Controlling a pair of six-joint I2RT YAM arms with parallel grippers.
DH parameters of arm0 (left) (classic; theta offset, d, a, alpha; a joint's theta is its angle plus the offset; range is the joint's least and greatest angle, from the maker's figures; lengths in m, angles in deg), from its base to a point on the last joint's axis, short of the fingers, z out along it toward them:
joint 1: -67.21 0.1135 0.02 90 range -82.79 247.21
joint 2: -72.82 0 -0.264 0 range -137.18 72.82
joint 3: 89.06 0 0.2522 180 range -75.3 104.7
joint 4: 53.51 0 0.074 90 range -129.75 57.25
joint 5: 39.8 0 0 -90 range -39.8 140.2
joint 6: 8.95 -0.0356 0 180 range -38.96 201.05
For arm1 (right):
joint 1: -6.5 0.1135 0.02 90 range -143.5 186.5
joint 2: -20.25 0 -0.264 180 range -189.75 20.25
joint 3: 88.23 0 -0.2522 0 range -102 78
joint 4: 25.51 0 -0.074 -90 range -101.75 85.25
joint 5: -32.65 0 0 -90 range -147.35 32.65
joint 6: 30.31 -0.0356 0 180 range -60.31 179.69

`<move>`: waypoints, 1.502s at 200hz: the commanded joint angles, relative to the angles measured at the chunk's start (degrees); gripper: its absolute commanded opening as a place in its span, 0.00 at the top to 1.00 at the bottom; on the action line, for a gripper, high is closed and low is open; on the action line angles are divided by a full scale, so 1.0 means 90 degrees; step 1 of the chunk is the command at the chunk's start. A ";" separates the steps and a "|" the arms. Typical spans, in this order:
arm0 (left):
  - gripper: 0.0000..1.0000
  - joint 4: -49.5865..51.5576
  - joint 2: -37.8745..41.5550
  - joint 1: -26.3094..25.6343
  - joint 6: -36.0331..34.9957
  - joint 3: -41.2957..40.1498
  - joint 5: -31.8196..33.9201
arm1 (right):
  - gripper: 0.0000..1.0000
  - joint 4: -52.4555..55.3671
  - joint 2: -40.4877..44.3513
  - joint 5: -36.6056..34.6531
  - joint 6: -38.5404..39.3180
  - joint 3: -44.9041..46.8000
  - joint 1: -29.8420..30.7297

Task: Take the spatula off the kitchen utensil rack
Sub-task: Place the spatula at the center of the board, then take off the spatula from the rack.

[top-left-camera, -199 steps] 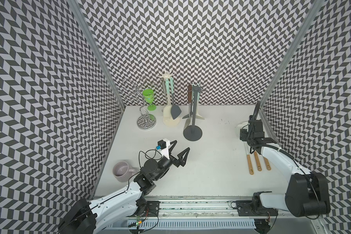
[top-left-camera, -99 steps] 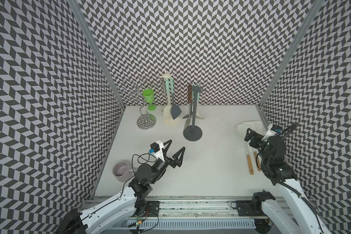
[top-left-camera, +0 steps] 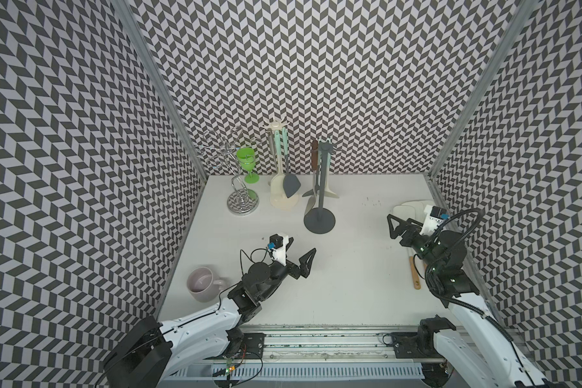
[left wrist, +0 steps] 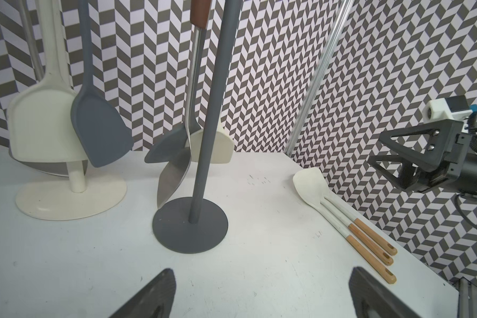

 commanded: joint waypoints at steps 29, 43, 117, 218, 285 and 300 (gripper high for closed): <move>0.00 -0.0048 -0.0490 0.0010 0.0048 0.0539 -0.0215 | 0.05 -0.2015 -0.1411 0.1981 -0.0456 -0.0343 0.0136; 0.00 -0.0048 -0.0601 0.0005 0.0116 0.0589 -0.0328 | 0.03 -0.2103 -0.1784 0.1901 -0.0358 -0.0605 0.0379; 0.00 0.0171 -0.1153 0.0207 0.0387 0.0850 -0.0246 | 0.11 -0.2039 -0.3452 0.1459 0.0061 -0.2579 0.1008; 0.00 0.0060 -0.0945 0.0851 0.1008 0.0646 -0.0748 | 0.44 -0.3166 -0.5838 0.2057 0.0982 -0.4700 0.1723; 0.00 -0.0320 -0.0054 0.0853 0.0774 0.0028 -0.0020 | 0.46 -0.2901 -0.6825 0.1809 0.1221 -0.5862 0.1933; 0.00 -0.0358 0.0119 0.0853 0.0720 -0.0057 0.0092 | 0.46 -0.2971 -0.6853 0.1856 0.1314 -0.5865 0.1932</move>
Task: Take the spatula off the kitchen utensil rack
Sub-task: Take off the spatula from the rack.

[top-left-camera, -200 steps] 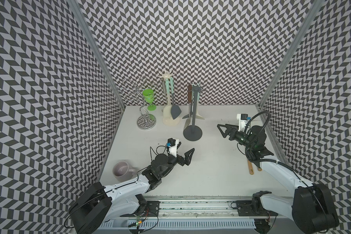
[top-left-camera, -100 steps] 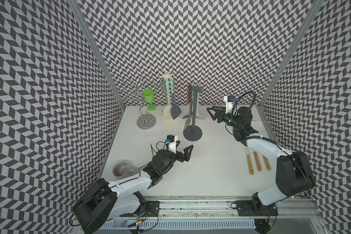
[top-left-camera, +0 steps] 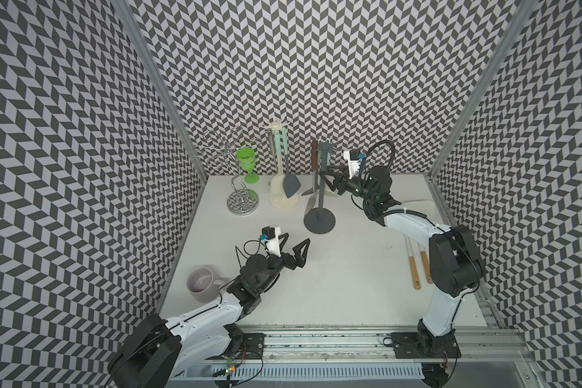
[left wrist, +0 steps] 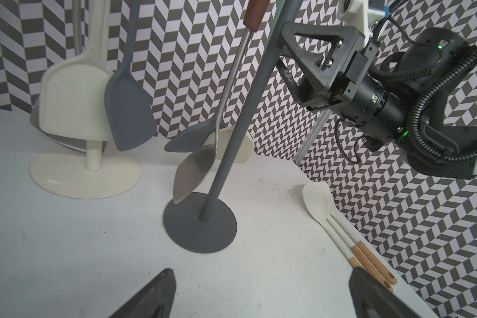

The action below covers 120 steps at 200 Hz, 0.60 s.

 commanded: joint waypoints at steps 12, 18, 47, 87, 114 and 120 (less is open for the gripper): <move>0.00 -0.0345 0.0381 0.0017 -0.0174 -0.0216 0.0376 | 0.44 -0.0419 -0.0101 0.0083 0.0281 -0.0139 -0.0042; 0.00 -0.0379 0.0452 0.0017 -0.0165 -0.0259 0.0401 | 0.42 -0.0397 -0.0064 0.0117 0.0319 -0.0099 -0.0052; 0.00 -0.0551 0.0630 0.0007 -0.0181 -0.0405 0.0451 | 0.39 -0.0573 0.0343 0.0119 0.0575 0.0443 -0.0074; 0.00 -0.0475 0.0132 -0.0068 -0.0269 -0.0133 0.0178 | 0.40 -0.0592 0.0652 0.0175 0.0552 0.0800 -0.0297; 0.00 -0.0427 -0.0351 -0.0095 -0.0295 0.0169 -0.0368 | 0.41 -0.0750 0.0610 0.0263 0.0473 0.0777 -0.0393; 0.00 -0.0401 -0.0452 -0.0109 -0.0315 0.0246 -0.0508 | 0.42 -0.0715 0.0566 0.0286 0.0470 0.0701 -0.0406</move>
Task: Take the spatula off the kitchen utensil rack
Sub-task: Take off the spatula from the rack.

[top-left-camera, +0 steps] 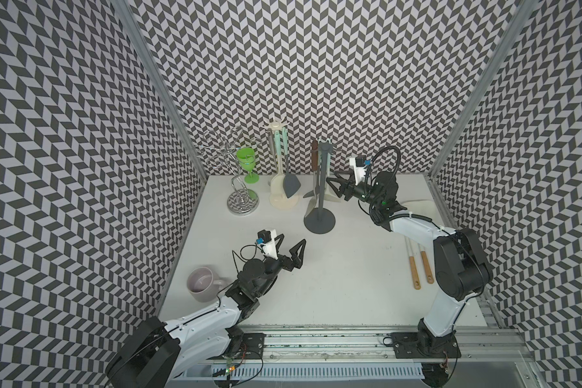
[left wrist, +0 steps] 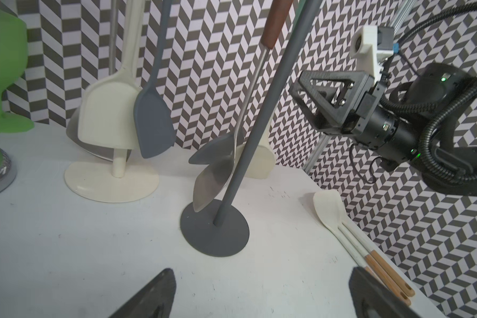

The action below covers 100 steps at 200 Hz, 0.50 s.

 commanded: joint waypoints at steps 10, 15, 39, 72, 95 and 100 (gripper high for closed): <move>0.00 0.0043 -0.0411 -0.0079 -0.0177 0.0547 -0.0787 | 0.44 -0.0442 0.0050 0.0172 0.0042 -0.0274 -0.0088; 0.00 0.0110 -0.0473 -0.0090 -0.0177 0.0616 -0.0872 | 0.45 -0.0405 -0.0019 0.0183 0.0053 -0.0359 -0.0090; 0.00 0.0264 -0.0647 -0.0110 -0.0351 0.0781 -0.1062 | 0.48 -0.0285 -0.0361 0.0243 0.0016 -0.0743 -0.0090; 0.00 0.0253 -0.0584 -0.0110 -0.0401 0.0746 -0.1075 | 0.50 -0.0269 -0.0701 0.0295 0.0024 -0.1086 -0.0051; 0.00 0.0263 -0.0545 -0.0109 -0.0407 0.0743 -0.1065 | 0.51 -0.0099 -0.0899 0.0249 0.0170 -0.1340 -0.0022; 0.00 0.0260 -0.0543 -0.0110 -0.0411 0.0741 -0.1065 | 0.51 -0.0083 -0.0933 0.0225 0.0203 -0.1368 -0.0012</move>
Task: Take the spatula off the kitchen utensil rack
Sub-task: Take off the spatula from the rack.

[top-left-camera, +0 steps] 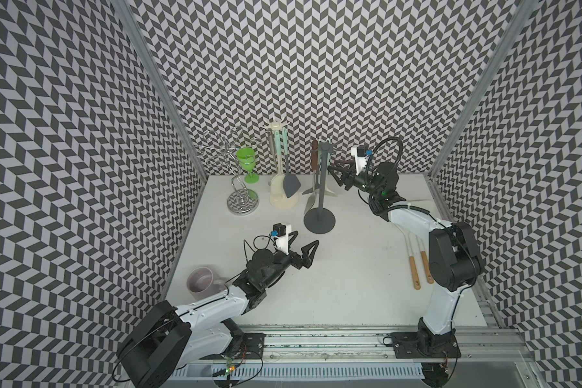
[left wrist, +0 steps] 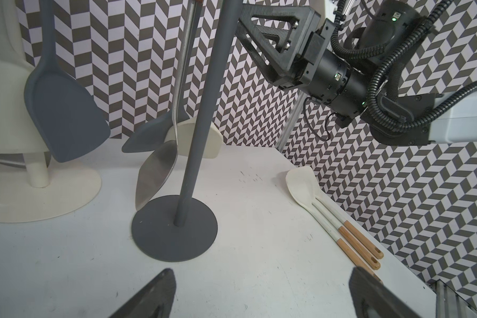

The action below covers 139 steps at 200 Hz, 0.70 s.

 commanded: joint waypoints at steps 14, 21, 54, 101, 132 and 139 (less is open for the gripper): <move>0.00 0.0083 0.0074 -0.0030 -0.0135 0.0088 -0.0130 | 0.52 -0.0061 -0.0326 -0.0048 0.0263 -0.0367 0.0071; 0.00 0.0088 0.0079 -0.0033 -0.0140 0.0088 -0.0130 | 0.53 -0.0046 -0.0372 -0.0069 0.0317 -0.0404 0.0077; 0.00 0.0098 0.0113 -0.0032 -0.0149 0.0078 -0.0119 | 0.54 0.0052 -0.0577 -0.0020 0.0687 -0.0616 0.0129; 0.00 0.0107 0.0139 -0.0040 -0.0159 0.0068 -0.0101 | 0.63 0.0189 -0.0634 -0.0038 0.1231 -0.0810 0.0249; 0.00 0.0100 0.0154 -0.0038 -0.0169 0.0068 -0.0079 | 0.71 0.0180 -0.0475 -0.0171 0.1372 -0.0727 0.0273; 0.00 0.0098 0.0161 -0.0042 -0.0169 0.0052 -0.0081 | 0.74 0.0198 -0.0435 -0.0196 0.1421 -0.0712 0.0271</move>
